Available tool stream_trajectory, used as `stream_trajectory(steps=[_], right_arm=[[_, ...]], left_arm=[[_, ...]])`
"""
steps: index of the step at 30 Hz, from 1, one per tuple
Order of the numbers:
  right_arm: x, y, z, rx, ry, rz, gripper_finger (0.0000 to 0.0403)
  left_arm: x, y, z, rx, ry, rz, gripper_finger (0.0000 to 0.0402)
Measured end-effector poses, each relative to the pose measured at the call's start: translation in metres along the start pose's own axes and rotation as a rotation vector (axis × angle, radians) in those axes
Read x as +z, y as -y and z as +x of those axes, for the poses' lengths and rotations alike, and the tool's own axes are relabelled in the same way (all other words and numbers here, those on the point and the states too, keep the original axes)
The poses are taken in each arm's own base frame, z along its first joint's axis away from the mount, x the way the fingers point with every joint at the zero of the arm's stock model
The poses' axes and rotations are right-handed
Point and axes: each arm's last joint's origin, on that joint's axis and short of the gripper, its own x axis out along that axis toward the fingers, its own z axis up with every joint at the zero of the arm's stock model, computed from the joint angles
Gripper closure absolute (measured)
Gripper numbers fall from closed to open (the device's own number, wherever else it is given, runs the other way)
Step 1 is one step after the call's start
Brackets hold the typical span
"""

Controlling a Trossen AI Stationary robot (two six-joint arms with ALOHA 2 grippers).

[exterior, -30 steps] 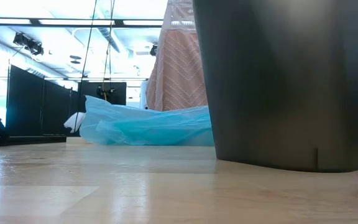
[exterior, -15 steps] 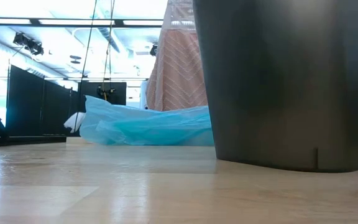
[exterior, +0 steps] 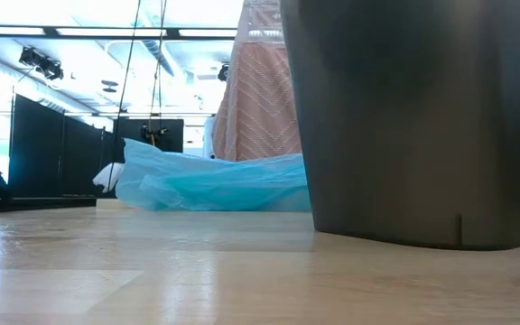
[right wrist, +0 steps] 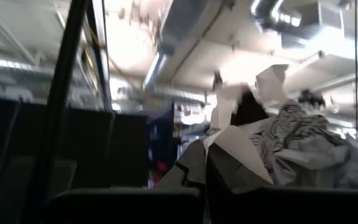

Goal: Place trash/remove bag and relplace
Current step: Remove the blue trash bag from the black trash bin using the drawstring

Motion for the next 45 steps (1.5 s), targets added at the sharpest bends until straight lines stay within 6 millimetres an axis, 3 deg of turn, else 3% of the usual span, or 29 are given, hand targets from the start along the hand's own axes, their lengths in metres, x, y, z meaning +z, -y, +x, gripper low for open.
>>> stream_trajectory(steps=[6,12,16,22,26,30,38,45], right_arm=[[0.020,0.015,0.035,-0.033,-0.031,-0.079,0.0403],[0.051,0.053,0.081,-0.072,-0.082,-0.142,0.0403],[0.078,0.087,0.105,-0.058,-0.067,-0.108,0.0403],[0.106,0.131,0.122,-0.121,-0.065,-0.159,0.0403],[0.110,0.151,0.125,-0.251,-0.144,-0.269,0.0403],[0.100,0.165,0.126,-0.390,-0.270,-0.356,0.0403],[0.080,0.176,0.124,-0.489,-0.472,-0.452,0.0403],[0.093,0.186,0.111,-0.683,-0.555,-0.518,0.0403]], left_arm=[[0.019,-0.002,-0.009,0.054,0.079,-0.002,0.0401],[0.058,0.007,-0.008,0.162,0.121,0.009,0.0401],[0.086,0.027,-0.003,0.185,0.141,0.110,0.0401],[0.124,0.055,-0.001,0.291,0.109,0.241,0.0401],[0.136,0.060,-0.007,0.398,-0.001,0.308,0.0401],[0.140,0.040,-0.022,0.482,-0.074,0.247,0.0401],[0.134,-0.049,-0.051,0.559,-0.095,0.017,0.0401],[0.120,-0.101,-0.062,0.475,-0.048,-0.084,0.0401]])
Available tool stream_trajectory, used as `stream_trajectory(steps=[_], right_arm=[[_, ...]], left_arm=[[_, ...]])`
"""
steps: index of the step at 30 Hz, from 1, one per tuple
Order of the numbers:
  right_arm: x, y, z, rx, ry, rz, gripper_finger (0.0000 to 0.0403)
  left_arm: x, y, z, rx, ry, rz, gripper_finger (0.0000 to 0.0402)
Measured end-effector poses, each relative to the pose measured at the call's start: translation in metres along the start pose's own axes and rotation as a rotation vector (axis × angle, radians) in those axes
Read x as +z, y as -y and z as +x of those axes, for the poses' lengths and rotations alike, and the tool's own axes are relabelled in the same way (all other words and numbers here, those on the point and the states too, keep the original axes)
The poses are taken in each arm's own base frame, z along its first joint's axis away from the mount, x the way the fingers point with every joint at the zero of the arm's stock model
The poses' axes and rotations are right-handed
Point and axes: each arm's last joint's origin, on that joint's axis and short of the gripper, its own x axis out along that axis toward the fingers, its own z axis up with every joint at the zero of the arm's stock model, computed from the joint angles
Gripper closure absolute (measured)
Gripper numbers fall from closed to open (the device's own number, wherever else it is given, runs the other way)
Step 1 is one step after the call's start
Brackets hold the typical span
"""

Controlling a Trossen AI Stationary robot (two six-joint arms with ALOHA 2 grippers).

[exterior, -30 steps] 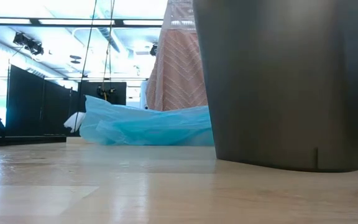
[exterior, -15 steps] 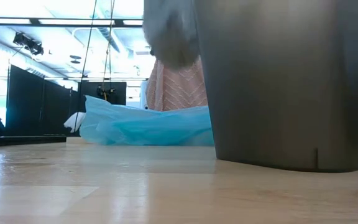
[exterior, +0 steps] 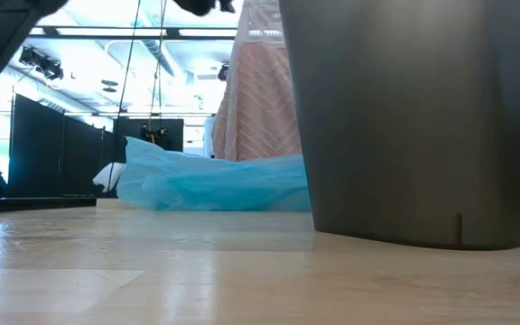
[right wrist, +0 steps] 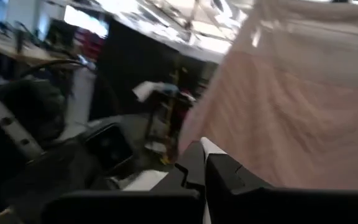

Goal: Place trash/remove bag and relplace
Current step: Remove the blue trash bag from the black trash bin using the drawstring

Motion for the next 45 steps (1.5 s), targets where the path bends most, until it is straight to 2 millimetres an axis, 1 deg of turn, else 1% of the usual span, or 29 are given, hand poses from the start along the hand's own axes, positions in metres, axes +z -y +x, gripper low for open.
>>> stream_trajectory(steps=[3,7,11,15,19,24,29,34,40,45], right_arm=[[-0.004,0.009,-0.004,-0.046,-0.065,-0.031,0.0403],[-0.021,0.010,-0.010,-0.021,-0.158,-0.057,0.0403],[-0.047,0.015,-0.018,-0.005,-0.288,-0.069,0.0403],[-0.073,0.024,-0.026,-0.038,-0.423,-0.053,0.0403],[-0.090,0.031,-0.034,-0.069,-0.520,-0.029,0.0403],[-0.107,0.025,-0.037,-0.040,-0.593,-0.012,0.0403],[-0.133,0.021,-0.038,-0.043,-0.697,0.019,0.0403],[-0.166,0.027,-0.044,-0.086,-0.797,0.066,0.0403],[-0.207,0.032,-0.057,-0.165,-0.859,0.111,0.0403],[-0.238,0.031,-0.066,-0.172,-0.877,0.201,0.0403]], left_arm=[[-0.009,-0.027,0.007,0.010,0.019,-0.060,0.0401],[-0.026,-0.063,0.018,0.036,0.012,-0.126,0.0401],[-0.046,-0.084,0.032,0.040,-0.006,-0.170,0.0401],[-0.062,-0.105,0.039,0.044,-0.040,-0.197,0.0401],[-0.072,-0.125,0.040,0.072,-0.056,-0.236,0.0401],[-0.085,-0.149,0.040,0.121,-0.086,-0.302,0.0401],[-0.094,-0.168,0.036,0.152,-0.140,-0.348,0.0401],[-0.100,-0.177,0.032,0.207,-0.179,-0.363,0.0401],[-0.111,-0.198,0.020,0.392,-0.228,-0.374,0.0401],[-0.118,-0.210,0.009,0.547,-0.236,-0.355,0.0401]])
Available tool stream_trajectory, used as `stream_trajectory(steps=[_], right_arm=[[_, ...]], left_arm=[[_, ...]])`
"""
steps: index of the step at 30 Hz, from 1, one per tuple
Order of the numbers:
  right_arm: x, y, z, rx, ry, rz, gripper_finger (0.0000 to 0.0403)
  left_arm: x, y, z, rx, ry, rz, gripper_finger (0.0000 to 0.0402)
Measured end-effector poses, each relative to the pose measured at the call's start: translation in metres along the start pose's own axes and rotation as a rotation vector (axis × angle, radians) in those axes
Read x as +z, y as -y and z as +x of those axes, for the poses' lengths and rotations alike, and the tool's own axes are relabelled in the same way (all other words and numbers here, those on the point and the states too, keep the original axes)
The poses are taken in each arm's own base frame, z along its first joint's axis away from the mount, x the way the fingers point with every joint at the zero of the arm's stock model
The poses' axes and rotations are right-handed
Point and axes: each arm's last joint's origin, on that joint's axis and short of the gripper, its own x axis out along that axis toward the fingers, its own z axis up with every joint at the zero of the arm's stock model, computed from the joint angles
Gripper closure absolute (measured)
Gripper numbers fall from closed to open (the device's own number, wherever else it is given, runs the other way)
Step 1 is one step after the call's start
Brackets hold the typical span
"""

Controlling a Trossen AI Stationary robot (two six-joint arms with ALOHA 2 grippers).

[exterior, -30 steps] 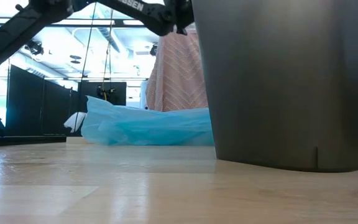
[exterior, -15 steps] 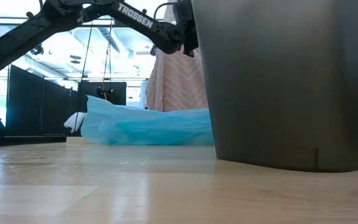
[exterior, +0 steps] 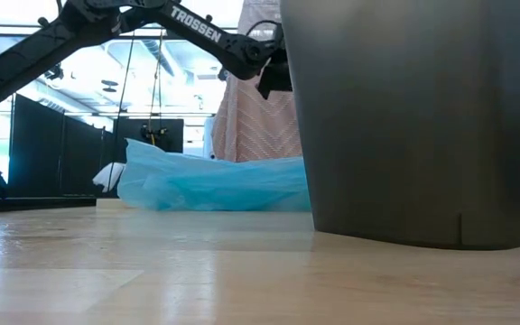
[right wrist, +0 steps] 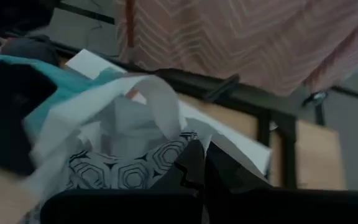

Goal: Place trash/remove bag and relplace
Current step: Remove the blue trash bag from the black trash bin using the drawstring

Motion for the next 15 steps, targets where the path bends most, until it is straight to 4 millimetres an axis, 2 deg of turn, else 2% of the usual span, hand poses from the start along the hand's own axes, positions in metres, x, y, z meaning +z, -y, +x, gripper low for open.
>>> stream_trajectory(steps=[8,15], right_arm=[[-0.038,-0.014,0.035,0.084,-0.044,0.049,0.0403],[-0.063,-0.014,0.059,0.066,-0.142,0.046,0.0403]], left_arm=[[-0.007,-0.013,0.001,0.163,0.019,0.029,0.0402],[-0.014,-0.023,-0.002,0.251,-0.046,0.040,0.0401]])
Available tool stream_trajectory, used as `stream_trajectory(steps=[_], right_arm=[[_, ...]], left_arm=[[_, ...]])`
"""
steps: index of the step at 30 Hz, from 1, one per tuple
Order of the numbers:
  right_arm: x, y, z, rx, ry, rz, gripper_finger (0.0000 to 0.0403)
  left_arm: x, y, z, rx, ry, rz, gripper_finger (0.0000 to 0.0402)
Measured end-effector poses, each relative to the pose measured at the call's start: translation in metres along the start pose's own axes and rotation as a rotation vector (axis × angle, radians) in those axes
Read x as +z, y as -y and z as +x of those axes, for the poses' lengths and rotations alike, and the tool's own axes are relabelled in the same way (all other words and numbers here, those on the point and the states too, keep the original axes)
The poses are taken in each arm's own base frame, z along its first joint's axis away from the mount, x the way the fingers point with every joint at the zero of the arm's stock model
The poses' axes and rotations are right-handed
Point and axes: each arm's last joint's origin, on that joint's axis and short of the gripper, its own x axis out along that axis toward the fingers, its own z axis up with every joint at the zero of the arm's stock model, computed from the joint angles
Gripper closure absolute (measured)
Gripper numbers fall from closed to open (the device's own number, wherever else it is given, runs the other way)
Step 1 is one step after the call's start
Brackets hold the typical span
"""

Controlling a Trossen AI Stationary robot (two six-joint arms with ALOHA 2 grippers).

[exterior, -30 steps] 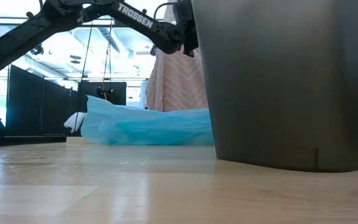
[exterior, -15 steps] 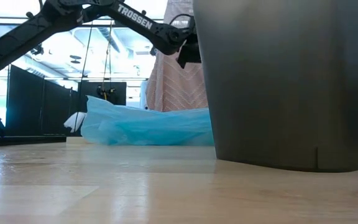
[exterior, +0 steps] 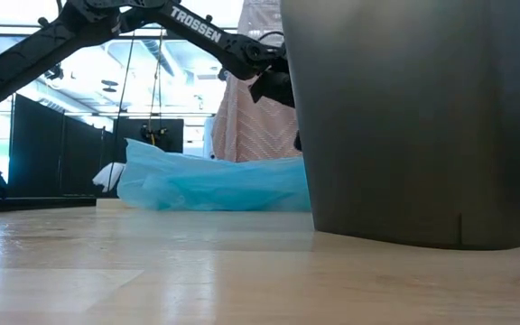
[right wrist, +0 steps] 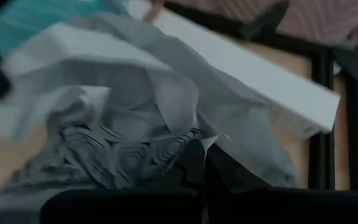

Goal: Place trash/remove bag and relplace
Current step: Remove the blue trash bag from the black trash bin using the drawstring

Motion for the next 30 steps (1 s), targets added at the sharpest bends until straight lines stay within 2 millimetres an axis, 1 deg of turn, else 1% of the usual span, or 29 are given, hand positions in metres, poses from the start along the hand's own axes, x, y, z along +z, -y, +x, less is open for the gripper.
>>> stream_trajectory(steps=[4,7,10,13,16,18,20,22,25,30], right_arm=[[-0.009,0.003,0.010,-0.012,-0.046,0.011,0.0403],[-0.013,0.002,0.014,0.002,-0.053,0.020,0.0403],[-0.015,0.001,0.016,0.013,-0.064,0.023,0.0403],[-0.017,0.003,0.020,0.015,-0.110,0.020,0.0403],[-0.018,0.003,0.021,0.019,-0.133,0.020,0.0402],[-0.018,0.002,0.021,0.036,-0.139,0.004,0.0393],[-0.018,-0.002,0.021,0.086,-0.171,-0.021,0.0371],[-0.019,-0.005,0.020,0.149,-0.228,-0.064,0.0338],[-0.021,-0.007,0.019,0.208,-0.302,-0.099,0.0273],[-0.024,-0.005,0.018,0.212,-0.352,-0.137,0.0158]], left_arm=[[-0.008,-0.009,-0.001,0.108,-0.045,0.025,0.0401],[-0.009,-0.014,-0.002,0.174,-0.040,0.049,0.0401],[-0.009,-0.014,-0.002,0.181,-0.038,0.053,0.0401],[-0.011,-0.015,-0.002,0.195,-0.056,0.067,0.0401],[-0.013,-0.016,-0.002,0.207,-0.070,0.134,0.0400],[-0.013,-0.016,-0.003,0.200,-0.078,0.178,0.0397],[-0.013,-0.016,-0.003,0.189,-0.087,0.205,0.0391],[-0.014,-0.015,-0.002,0.173,-0.100,0.233,0.0380],[-0.017,-0.012,0.001,0.154,-0.120,0.300,0.0360],[-0.020,-0.009,0.003,0.078,-0.167,0.361,0.0316]])
